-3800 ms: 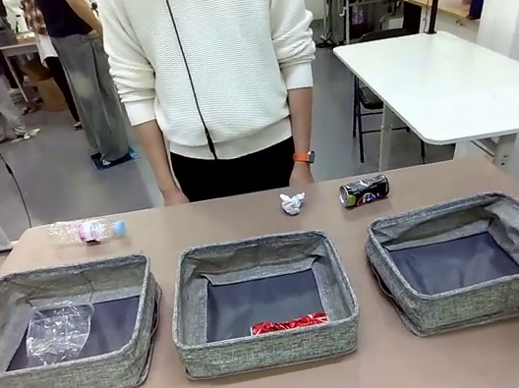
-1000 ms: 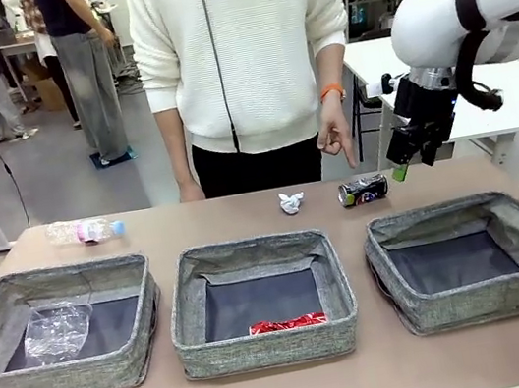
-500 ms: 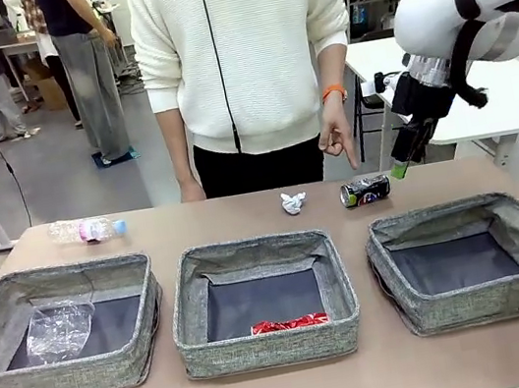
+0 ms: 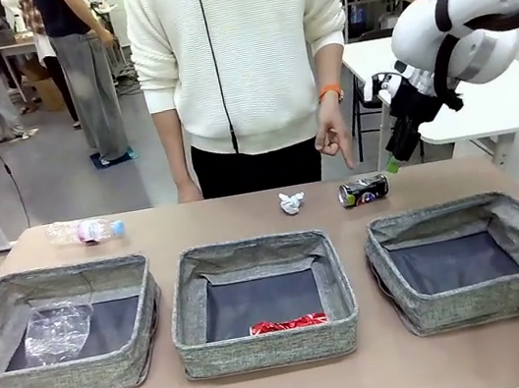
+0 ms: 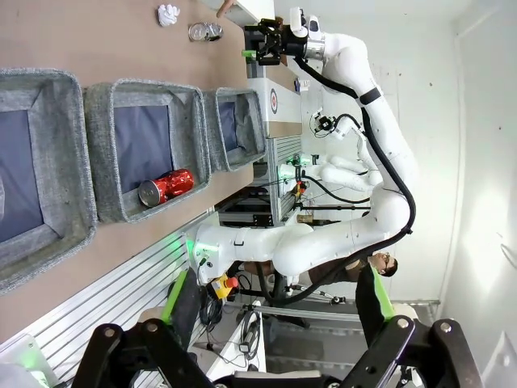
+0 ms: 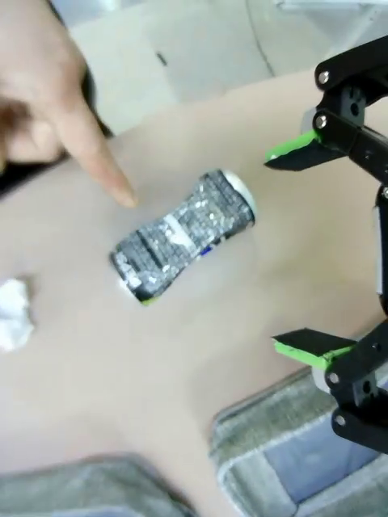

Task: Sort the waste into the appropriate baskets.
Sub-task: Pick up the waste item pointed out by the person.

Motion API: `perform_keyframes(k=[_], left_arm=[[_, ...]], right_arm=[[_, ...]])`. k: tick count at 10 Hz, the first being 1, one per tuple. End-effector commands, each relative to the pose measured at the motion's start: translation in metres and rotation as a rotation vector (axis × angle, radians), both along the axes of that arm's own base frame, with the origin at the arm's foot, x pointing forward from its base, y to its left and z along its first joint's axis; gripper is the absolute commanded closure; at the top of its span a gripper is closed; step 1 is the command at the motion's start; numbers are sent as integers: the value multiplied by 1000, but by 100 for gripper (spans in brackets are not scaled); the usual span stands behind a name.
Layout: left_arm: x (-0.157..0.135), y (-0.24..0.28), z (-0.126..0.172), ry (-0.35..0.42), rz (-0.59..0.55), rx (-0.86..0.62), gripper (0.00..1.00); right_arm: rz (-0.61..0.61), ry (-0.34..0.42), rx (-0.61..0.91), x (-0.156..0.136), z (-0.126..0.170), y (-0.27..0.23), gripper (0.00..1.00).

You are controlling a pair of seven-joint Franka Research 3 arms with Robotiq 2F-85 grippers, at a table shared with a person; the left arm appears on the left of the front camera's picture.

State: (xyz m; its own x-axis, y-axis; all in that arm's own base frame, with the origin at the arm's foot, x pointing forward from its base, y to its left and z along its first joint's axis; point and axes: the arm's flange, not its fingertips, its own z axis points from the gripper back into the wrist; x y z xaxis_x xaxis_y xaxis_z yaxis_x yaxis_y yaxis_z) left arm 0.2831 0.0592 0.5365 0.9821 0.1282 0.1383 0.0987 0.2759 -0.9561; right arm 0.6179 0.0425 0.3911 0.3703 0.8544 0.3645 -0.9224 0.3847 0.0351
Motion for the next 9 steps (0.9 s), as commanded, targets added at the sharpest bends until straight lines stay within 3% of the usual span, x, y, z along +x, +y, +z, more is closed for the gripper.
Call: perform_keyframes(k=[1,3,4,7,9], left_arm=[[-2,0,0,-15,-9,-8,0],[-2,0,0,-15,-9,-8,0],[-2,0,0,-15,-9,-8,0],[-2,0,0,-15,-9,-8,0],[-2,0,0,-15,-9,-8,0]], right_arm=[[7,7,3,-1,3,0,0],[129,-2,168,39,-28,-12,0],[168,17,160,51,-36,-11,0],[270,87,161,64,-60,1,0],[343,51,162,66,-79,7,0]])
